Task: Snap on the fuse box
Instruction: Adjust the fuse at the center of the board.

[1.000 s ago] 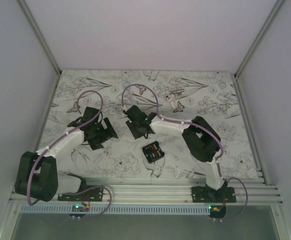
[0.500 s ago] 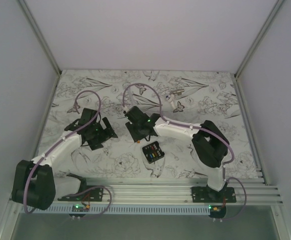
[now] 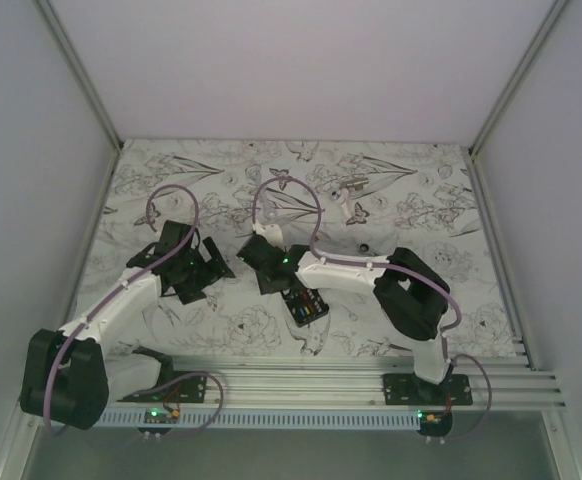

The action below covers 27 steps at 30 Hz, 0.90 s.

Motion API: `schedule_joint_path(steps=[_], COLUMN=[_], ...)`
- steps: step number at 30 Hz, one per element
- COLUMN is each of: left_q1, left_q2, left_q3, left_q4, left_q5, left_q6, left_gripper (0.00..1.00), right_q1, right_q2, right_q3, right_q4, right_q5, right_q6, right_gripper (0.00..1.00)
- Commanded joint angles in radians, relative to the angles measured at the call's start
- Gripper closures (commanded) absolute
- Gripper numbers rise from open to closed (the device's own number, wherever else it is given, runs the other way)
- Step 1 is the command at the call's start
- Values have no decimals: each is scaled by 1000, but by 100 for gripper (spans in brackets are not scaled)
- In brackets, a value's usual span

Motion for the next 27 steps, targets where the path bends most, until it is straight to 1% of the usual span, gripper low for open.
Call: schedule_joint_path(steps=[1,6,16,22,27], left_q1=[8,7,7,8,7], left_q2=[-17,-25,-23,-19,-20], left_q3=[-16,-22,-22,-23,-23], left_q4=[-11,-11,-11,-10,-11], left_q5=[5,8,11,12,12], left_q6=[-10,-10,-10,-10,-11], left_gripper=[1,1,1,1,1], right_q1=[11,11,15,16,5], right_q2=[28,35,70,95,90], right_q3=[-12,-22,-8,4,-12], right_q4=[-5,-4,12,-9,-25], right_q5=[104,154,123,133,164], right_q6=[133,160,144,144,131], right_gripper=[56,57,58,62,62])
